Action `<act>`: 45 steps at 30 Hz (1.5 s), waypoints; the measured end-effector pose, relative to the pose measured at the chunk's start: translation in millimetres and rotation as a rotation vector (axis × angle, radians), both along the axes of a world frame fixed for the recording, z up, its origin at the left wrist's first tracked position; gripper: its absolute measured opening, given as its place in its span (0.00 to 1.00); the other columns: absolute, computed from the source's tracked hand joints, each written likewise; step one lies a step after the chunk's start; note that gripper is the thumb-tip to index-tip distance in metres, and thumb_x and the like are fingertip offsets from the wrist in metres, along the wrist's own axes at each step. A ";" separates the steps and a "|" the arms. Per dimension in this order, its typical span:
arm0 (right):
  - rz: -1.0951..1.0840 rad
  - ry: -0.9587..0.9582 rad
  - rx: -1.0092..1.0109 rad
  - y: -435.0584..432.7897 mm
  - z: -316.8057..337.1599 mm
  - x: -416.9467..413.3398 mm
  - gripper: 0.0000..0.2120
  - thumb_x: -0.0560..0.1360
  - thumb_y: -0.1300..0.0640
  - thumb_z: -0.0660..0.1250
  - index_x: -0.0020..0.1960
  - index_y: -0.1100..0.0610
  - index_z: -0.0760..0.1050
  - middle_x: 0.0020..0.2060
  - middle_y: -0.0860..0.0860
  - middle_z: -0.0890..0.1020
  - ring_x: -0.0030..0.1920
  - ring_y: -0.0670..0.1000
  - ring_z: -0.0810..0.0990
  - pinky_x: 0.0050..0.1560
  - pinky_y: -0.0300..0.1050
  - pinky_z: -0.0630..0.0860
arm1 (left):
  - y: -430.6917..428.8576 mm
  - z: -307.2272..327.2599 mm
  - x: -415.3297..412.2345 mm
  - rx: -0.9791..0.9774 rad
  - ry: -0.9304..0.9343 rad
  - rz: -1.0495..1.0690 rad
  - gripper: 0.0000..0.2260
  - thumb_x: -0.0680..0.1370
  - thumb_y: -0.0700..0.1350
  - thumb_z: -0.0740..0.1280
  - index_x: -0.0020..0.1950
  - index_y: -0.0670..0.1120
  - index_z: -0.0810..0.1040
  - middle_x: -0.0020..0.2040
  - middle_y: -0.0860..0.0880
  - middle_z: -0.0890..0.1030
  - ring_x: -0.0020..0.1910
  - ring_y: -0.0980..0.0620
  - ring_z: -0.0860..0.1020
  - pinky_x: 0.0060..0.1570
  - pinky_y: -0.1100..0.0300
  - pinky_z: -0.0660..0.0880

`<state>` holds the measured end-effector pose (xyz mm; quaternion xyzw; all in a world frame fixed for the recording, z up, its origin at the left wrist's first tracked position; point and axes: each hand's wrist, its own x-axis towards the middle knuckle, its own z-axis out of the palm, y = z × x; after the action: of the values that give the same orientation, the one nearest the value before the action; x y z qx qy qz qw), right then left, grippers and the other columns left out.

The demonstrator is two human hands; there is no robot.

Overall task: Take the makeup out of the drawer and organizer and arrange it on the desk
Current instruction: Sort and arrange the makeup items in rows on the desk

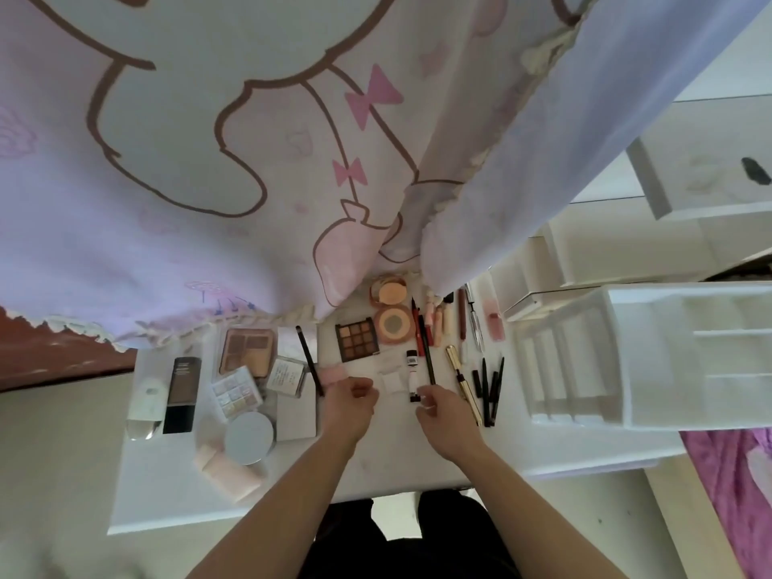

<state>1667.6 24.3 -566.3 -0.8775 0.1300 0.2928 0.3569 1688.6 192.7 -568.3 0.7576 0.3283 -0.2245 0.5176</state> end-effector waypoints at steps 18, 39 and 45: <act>0.579 -0.268 -0.258 110.1 -15.2 33.1 0.14 0.79 0.56 0.62 0.64 0.57 0.70 0.69 0.51 0.68 0.51 0.58 0.80 0.43 0.48 0.73 | 133.4 -3.4 -61.5 0.156 -0.106 -0.424 0.16 0.79 0.37 0.62 0.62 0.53 0.79 0.64 0.55 0.77 0.59 0.55 0.78 0.63 0.56 0.73; 0.109 -0.481 0.490 61.5 166.5 16.8 0.27 0.70 0.50 0.78 0.65 0.36 0.73 0.49 0.41 0.80 0.44 0.48 0.79 0.46 0.44 0.78 | 87.5 170.6 14.7 -0.804 -0.154 -0.018 0.28 0.68 0.51 0.79 0.57 0.31 0.80 0.47 0.38 0.80 0.42 0.48 0.79 0.45 0.57 0.77; 0.243 -0.614 0.355 45.9 189.5 18.0 0.32 0.66 0.43 0.79 0.66 0.34 0.69 0.57 0.33 0.75 0.48 0.43 0.76 0.45 0.33 0.73 | 73.0 183.1 11.6 -0.767 -0.204 -0.110 0.16 0.75 0.41 0.72 0.60 0.35 0.80 0.60 0.31 0.79 0.59 0.36 0.78 0.58 0.50 0.79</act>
<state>1685.6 70.1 -376.8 -0.8580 -0.1408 0.0742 0.4884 1700.2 265.7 -385.2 0.5444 0.1263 -0.2817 0.7799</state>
